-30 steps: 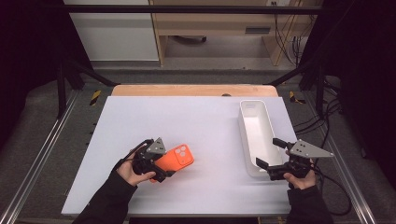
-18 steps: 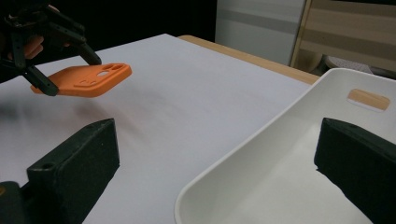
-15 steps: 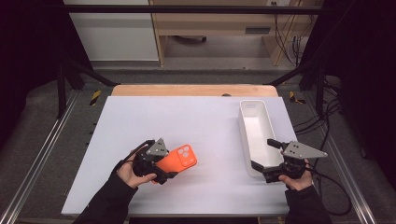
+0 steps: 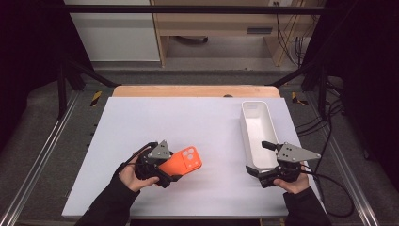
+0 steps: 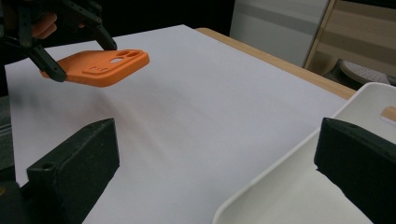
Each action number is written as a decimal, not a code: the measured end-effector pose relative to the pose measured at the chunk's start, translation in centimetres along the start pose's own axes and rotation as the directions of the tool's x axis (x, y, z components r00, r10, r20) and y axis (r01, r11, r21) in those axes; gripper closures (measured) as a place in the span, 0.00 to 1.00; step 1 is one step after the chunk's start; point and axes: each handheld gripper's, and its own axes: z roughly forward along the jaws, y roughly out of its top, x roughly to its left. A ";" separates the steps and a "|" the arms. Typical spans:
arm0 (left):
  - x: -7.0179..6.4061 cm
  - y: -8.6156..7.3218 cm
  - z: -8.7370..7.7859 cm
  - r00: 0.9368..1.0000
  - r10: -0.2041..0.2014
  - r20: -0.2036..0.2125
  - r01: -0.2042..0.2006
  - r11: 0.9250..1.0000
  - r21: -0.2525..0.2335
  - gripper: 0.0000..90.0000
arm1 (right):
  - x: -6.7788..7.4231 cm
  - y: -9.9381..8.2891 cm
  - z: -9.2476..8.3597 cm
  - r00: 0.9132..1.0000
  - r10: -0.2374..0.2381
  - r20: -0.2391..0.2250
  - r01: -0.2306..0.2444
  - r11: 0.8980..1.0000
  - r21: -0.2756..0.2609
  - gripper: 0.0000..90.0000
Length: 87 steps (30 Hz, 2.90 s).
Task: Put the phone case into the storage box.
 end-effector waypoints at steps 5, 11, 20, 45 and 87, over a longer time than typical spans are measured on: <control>-0.5 0.5 -0.2 1.000 0.013 0.011 -0.013 1.000 -0.016 0.17 | 0.6 0.4 0.4 1.000 -0.020 -0.021 0.020 1.000 -0.001 0.01; -0.7 0.7 -0.1 1.000 0.025 0.016 -0.025 1.000 -0.014 0.17 | 1.3 0.7 1.1 0.998 -0.047 -0.047 0.048 0.999 0.019 0.01; -0.6 1.4 -0.1 0.999 0.043 0.020 -0.043 0.999 -0.022 0.17 | 2.3 1.1 2.3 0.993 -0.079 -0.086 0.082 0.996 0.038 0.01; -0.6 2.8 0.6 0.996 0.089 0.022 -0.088 0.995 -0.048 0.17 | 3.6 1.6 3.2 0.983 -0.116 -0.140 0.122 0.992 0.034 0.01; -2.0 4.9 1.6 0.977 0.195 0.087 -0.190 0.980 -0.060 0.17 | 5.3 2.5 3.8 0.958 -0.206 -0.201 0.222 0.973 0.061 0.02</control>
